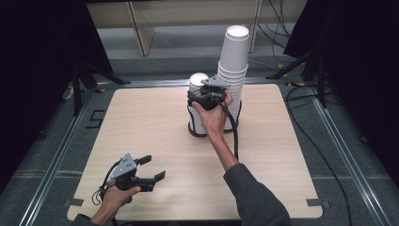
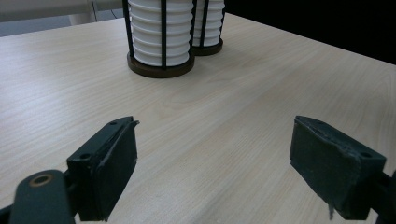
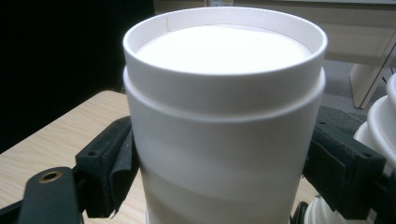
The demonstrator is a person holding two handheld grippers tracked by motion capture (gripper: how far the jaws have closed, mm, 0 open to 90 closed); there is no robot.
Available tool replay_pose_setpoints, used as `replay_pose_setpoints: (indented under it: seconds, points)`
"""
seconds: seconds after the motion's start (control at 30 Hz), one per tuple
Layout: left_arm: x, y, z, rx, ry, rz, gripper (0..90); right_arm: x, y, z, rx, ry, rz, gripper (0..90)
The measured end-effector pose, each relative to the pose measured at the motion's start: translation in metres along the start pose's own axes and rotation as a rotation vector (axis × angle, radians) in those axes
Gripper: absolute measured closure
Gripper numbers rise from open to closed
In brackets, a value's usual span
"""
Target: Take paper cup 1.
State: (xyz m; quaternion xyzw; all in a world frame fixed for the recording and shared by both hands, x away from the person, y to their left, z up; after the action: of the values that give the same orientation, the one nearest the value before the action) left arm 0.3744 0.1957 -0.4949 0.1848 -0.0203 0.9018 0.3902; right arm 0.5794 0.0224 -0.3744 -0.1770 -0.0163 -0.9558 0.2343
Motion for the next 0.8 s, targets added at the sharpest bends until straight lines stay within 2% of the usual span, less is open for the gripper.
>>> replay_pose_setpoints:
  seconds: [0.23, 0.27, 0.3, 0.33, 0.43, 0.57, 0.7, 0.73, 0.8]
  points:
    - [-0.001, 0.0, 0.001, 0.001, 0.008, -0.006, 14.7, -0.001, -0.001, 0.001, -0.023, -0.007, 0.006, 18.8]
    - [-0.001, 0.0, 0.001, 0.002, 0.015, -0.011, 14.6, -0.001, -0.001, 0.001, -0.015, -0.012, 0.004, 19.0]
    - [0.0, 0.0, 0.0, 0.0, -0.001, -0.001, 14.7, 0.0, -0.001, 0.002, -0.014, -0.009, 0.003, 19.2]
    - [-0.001, 0.0, 0.001, 0.001, 0.011, -0.008, 14.6, 0.001, -0.001, 0.003, -0.013, -0.004, 0.0, 19.2]
    - [-0.001, 0.0, 0.001, 0.001, 0.011, -0.008, 14.7, 0.006, -0.002, 0.011, -0.033, 0.02, 0.007, 19.4]
    - [-0.002, 0.0, 0.001, 0.002, 0.015, -0.011, 14.7, 0.016, -0.004, 0.026, -0.018, 0.048, 0.01, 19.6]
    - [-0.002, 0.0, 0.0, 0.002, 0.014, -0.011, 14.7, 0.023, -0.004, 0.035, -0.038, 0.068, 0.016, 19.6]
    - [-0.002, 0.0, 0.0, 0.002, 0.013, -0.011, 14.7, 0.028, -0.005, 0.043, -0.035, 0.087, 0.023, 19.6]
    - [-0.002, 0.0, 0.0, 0.006, 0.009, -0.008, 14.7, 0.031, -0.005, 0.046, -0.024, 0.096, 0.026, 19.6]
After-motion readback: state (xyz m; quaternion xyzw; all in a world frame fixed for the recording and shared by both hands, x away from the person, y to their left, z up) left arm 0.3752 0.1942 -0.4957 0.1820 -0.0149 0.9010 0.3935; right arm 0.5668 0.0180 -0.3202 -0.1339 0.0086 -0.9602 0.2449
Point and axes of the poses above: each handheld gripper's, and its own axes: x roughly backward along the jaws, z roughly out of its top, y roughly to its right, the point moved 9 cm from there along -x, roughly forward along the jaws
